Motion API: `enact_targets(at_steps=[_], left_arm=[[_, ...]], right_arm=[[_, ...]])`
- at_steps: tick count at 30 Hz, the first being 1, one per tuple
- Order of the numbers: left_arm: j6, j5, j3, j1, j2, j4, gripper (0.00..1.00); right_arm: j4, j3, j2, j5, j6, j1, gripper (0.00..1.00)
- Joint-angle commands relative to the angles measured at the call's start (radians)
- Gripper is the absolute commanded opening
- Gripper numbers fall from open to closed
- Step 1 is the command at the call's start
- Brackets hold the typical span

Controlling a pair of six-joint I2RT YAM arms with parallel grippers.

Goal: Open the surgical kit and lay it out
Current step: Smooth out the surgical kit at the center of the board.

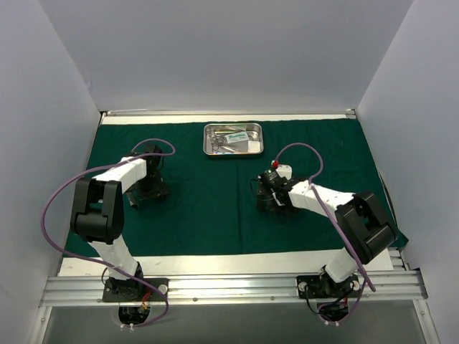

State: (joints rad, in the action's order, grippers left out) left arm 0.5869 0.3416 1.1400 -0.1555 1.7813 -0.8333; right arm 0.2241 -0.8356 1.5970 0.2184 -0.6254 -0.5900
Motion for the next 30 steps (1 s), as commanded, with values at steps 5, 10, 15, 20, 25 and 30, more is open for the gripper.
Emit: enact_targets(at_steps=[5,10,15,20,25,30], left_arm=[[-0.015,-0.021,-0.062,0.019,0.003,-0.056,0.94],[-0.021,-0.02,-0.086,0.049,-0.023,-0.072,0.94],[-0.038,-0.03,-0.117,0.123,-0.049,-0.07,0.94],[-0.036,-0.035,-0.102,0.149,-0.091,-0.069,0.94],[-0.015,-0.047,-0.004,0.149,-0.115,-0.058,0.94],[0.002,-0.029,0.066,0.149,-0.094,-0.006,0.94]], right_arm=[[0.149,0.052,-0.062,-0.024,-0.007,-0.005,0.94],[0.147,0.04,-0.078,-0.022,-0.004,-0.005,0.94],[0.155,0.004,-0.108,0.019,0.007,0.034,0.95],[0.161,-0.019,-0.14,0.035,0.036,0.149,0.95],[0.146,-0.043,-0.164,0.067,0.039,0.324,0.95],[0.072,-0.03,-0.138,0.05,0.006,0.492,0.94]])
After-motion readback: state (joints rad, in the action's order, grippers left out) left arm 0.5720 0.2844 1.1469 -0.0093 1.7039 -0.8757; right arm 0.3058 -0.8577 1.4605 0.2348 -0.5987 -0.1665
